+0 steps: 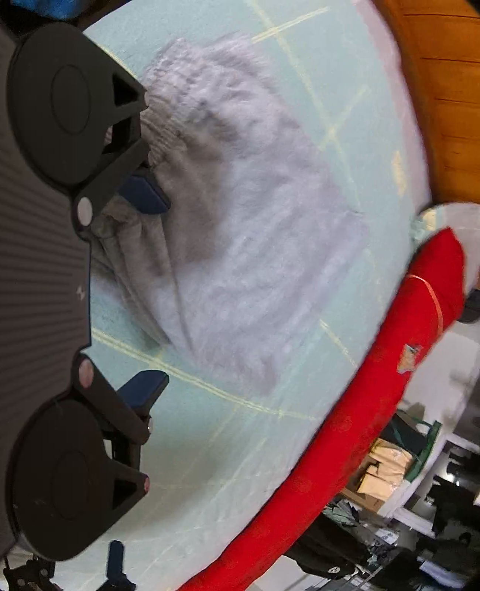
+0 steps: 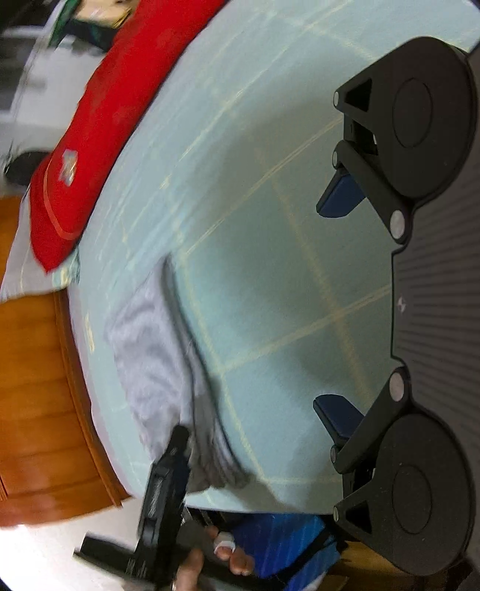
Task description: Fold clothes
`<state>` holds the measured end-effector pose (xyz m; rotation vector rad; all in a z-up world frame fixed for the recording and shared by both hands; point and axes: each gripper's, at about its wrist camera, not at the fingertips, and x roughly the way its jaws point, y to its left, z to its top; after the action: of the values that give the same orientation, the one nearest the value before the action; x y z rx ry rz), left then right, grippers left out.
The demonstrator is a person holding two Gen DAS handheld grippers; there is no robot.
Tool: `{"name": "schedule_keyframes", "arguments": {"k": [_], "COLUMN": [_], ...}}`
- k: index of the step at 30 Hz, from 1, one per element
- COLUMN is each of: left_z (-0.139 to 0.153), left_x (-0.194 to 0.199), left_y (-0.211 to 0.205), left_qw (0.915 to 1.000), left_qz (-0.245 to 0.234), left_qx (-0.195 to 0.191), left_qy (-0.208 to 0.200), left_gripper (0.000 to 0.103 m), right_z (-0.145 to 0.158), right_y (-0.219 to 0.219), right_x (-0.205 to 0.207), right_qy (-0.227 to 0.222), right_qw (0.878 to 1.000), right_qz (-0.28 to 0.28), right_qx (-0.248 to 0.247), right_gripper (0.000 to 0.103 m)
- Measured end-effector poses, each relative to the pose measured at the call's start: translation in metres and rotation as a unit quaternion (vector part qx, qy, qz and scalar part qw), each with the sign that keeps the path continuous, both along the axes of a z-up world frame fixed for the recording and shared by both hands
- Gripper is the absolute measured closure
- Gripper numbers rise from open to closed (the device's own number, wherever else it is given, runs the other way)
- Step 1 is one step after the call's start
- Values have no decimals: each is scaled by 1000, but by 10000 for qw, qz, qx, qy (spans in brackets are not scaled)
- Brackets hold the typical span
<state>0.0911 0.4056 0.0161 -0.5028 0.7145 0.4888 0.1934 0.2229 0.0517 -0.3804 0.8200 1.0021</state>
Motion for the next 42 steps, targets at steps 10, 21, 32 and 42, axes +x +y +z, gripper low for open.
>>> {"name": "schedule_keyframes", "arguments": {"k": [10,21,32,42], "left_z": [4,63,75,102], "left_x": [-8,-47,-57,-59], "left_y": [-72,-201,-279,-334], "left_qw": [9991,9932,9870,9740], "left_qz": [-37,557,1032,1073], "left_qx": [350,1014,1232,1981], "left_qy": [221,-163,20,237], "left_gripper": [11,6,4,1], "right_z": [6,26,31,32], "right_y": [-51,-114,-153,-159], "right_x": [-20,-50,-55,-65], "right_qy": [-174,-61,192,562], "right_qw": [9998,9962,9933,9835], "right_qz": [87,653,799,1262], "right_qx": [14,576,818,1168], "right_gripper": [0,0,0,0]}}
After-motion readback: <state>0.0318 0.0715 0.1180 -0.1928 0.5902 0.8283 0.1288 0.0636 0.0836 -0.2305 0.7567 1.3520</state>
